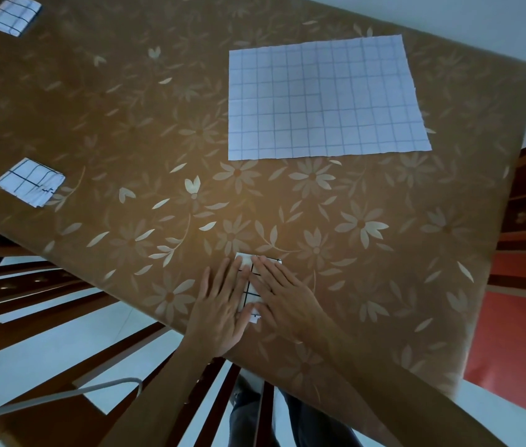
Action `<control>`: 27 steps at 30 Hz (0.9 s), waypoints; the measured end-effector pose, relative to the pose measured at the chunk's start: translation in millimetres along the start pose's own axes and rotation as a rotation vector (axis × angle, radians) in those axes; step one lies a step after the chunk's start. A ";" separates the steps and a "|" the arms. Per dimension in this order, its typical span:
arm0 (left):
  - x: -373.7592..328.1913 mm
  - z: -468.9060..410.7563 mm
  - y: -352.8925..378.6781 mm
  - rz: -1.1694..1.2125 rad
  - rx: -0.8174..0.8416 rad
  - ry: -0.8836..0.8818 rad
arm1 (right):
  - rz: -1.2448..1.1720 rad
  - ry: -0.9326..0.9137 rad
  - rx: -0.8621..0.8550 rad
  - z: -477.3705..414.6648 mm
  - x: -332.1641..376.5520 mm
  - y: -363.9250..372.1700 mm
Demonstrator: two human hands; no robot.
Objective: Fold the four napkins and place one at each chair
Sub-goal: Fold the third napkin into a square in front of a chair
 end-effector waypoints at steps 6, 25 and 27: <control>5.5 -3.3 -1.5 0.016 0.007 0.003 | -0.039 0.234 0.039 15.8 -10.8 4.4; -37.3 27.3 -89.7 0.187 0.010 -0.105 | -0.022 0.448 0.080 86.6 -12.9 -75.0; -42.5 37.5 -106.6 0.213 -0.020 -0.082 | 0.001 0.485 0.023 102.4 -11.1 -95.7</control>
Point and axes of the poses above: each hand's wrist, its own z-axis away from the middle knuckle, its own y-axis out of the palm, x = y × z, the point moved 6 cm from there along -z, towards the middle knuckle, and after that the axes turned 2 degrees about z, right-handed, at the moved point
